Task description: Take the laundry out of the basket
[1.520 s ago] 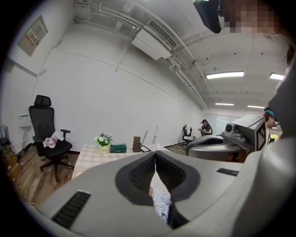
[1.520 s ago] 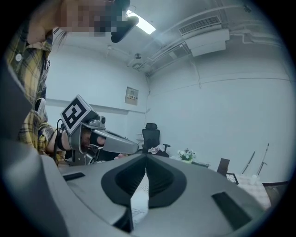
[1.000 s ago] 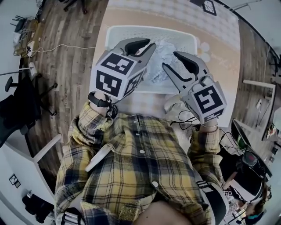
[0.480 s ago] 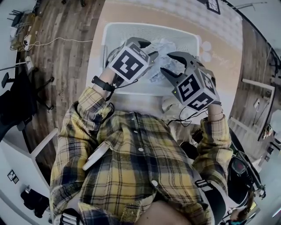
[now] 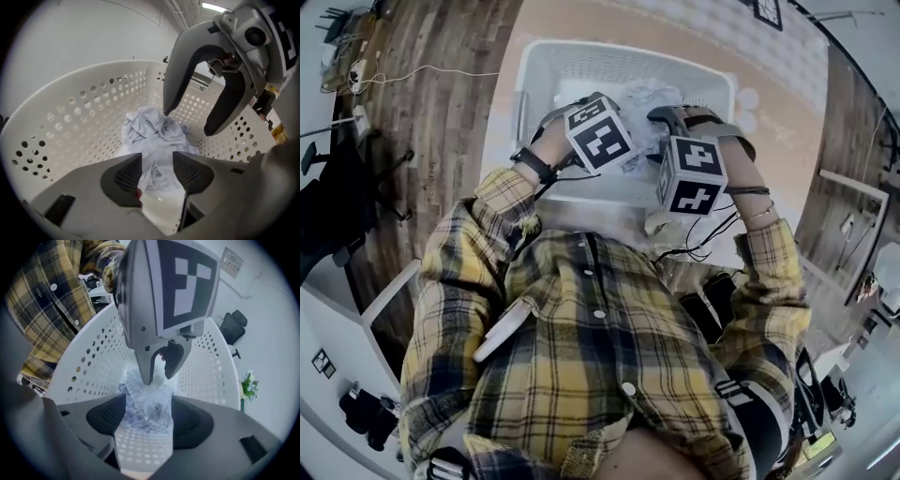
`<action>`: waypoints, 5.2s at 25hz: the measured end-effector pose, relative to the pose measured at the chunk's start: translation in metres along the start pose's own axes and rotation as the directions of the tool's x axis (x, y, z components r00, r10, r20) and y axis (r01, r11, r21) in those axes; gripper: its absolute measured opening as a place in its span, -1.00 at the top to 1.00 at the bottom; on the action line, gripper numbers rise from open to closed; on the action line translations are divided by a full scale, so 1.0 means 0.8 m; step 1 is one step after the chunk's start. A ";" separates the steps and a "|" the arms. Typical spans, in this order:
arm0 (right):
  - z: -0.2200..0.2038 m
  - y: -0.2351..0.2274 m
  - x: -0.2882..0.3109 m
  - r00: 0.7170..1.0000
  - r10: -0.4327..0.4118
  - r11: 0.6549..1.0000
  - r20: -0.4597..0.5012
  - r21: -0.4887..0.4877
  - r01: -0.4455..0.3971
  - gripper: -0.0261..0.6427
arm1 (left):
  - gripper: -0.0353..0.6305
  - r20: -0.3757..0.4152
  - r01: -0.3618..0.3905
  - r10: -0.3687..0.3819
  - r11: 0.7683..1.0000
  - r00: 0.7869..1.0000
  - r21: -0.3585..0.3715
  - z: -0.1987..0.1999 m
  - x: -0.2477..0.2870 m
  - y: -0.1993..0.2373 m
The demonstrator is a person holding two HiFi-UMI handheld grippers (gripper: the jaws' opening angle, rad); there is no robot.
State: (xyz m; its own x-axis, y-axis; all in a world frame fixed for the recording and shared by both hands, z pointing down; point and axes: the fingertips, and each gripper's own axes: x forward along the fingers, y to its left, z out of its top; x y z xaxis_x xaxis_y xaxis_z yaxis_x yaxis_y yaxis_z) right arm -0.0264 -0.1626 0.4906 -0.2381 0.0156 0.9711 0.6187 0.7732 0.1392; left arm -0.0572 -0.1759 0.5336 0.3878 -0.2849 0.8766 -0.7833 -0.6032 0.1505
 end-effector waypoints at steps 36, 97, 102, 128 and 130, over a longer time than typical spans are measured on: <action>-0.062 0.007 0.126 0.941 0.029 0.905 -0.336 -0.391 -0.168 0.59 | 0.70 -0.092 0.107 -0.098 0.990 0.991 0.097 -0.056 0.085 -0.010; -0.045 0.148 -0.330 0.648 -0.665 0.620 -0.371 0.208 0.756 0.61 | 0.70 0.526 -0.172 -0.056 0.911 0.849 0.374 0.172 -0.265 -0.268; -0.089 0.199 -0.325 0.652 -0.623 0.588 -0.432 0.291 0.755 0.61 | 0.70 0.484 -0.103 -0.134 0.896 0.865 0.433 0.187 -0.230 -0.320; -0.192 0.283 -0.067 0.843 -0.476 0.568 -0.251 0.644 0.512 0.55 | 0.68 0.189 -0.054 -0.005 0.950 0.982 0.308 0.073 0.027 -0.347; -0.197 0.281 -0.059 0.851 -0.463 0.555 -0.247 0.668 0.496 0.55 | 0.67 0.195 -0.038 -0.015 0.963 0.981 0.268 0.073 0.037 -0.342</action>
State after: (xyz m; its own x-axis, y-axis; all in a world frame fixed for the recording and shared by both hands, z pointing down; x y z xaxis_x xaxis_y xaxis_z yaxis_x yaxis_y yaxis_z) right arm 0.2419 -0.0890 0.5068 -0.3042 -0.5014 0.8100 -0.2752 0.8603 0.4292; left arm 0.1966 -0.0625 0.4915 0.4869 -0.4153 0.7684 -0.6384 -0.7696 -0.0114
